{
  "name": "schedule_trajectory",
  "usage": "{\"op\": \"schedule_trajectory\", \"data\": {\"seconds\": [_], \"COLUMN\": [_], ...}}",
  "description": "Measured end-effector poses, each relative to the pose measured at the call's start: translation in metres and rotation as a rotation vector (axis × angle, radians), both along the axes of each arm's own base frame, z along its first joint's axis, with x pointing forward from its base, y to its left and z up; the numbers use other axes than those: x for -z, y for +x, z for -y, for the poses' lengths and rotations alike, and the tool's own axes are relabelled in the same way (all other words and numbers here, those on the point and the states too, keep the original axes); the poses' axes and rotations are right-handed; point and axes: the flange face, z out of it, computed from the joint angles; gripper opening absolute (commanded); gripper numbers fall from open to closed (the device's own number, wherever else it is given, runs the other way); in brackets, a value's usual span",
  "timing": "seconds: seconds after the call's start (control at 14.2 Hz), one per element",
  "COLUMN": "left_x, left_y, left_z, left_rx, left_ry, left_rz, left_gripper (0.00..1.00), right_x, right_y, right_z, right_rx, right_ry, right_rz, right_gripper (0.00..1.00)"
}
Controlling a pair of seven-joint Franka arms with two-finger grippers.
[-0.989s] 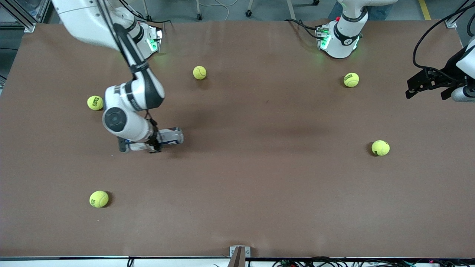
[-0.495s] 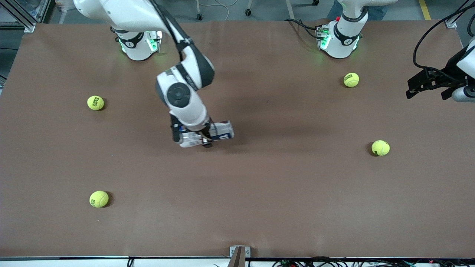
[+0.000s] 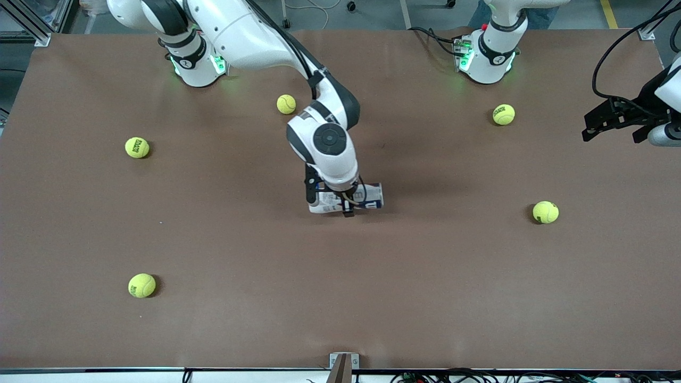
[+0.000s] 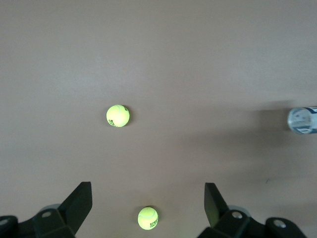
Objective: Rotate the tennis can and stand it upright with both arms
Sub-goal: 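Lift the can with the right gripper and carry it to mid-table, then hold the can at mid-table while the left gripper reaches toward it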
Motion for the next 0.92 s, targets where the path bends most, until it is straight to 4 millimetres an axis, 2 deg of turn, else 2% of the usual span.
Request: {"op": "schedule_trajectory", "data": {"seconds": [0.28, 0.49, 0.57, 0.64, 0.71, 0.92], "left_x": [0.000, -0.002, -0.003, -0.003, -0.003, -0.003], "left_y": [0.000, 0.000, 0.000, 0.000, 0.000, 0.001], "left_z": [0.000, -0.002, -0.003, -0.005, -0.006, -0.011], "left_rx": [-0.001, -0.004, -0.006, -0.008, -0.011, -0.019], "left_ry": [0.000, 0.000, 0.000, 0.000, 0.000, 0.000], "left_rz": [0.001, 0.006, 0.006, 0.007, 0.007, 0.007], "left_gripper": [1.00, 1.00, 1.00, 1.00, 1.00, 1.00], "right_x": [0.036, 0.043, 0.044, 0.047, 0.049, 0.055], "right_y": [-0.020, -0.030, -0.032, -0.034, -0.036, -0.038], "right_z": [-0.043, -0.055, -0.058, -0.060, -0.062, -0.065], "right_rx": [0.012, -0.007, -0.017, -0.026, -0.035, -0.043], "right_ry": [-0.023, -0.021, -0.021, -0.021, -0.022, -0.021], "right_rz": [0.044, 0.058, 0.071, 0.083, 0.091, 0.098], "right_gripper": [0.63, 0.67, 0.72, 0.95, 1.00, 1.00]}}
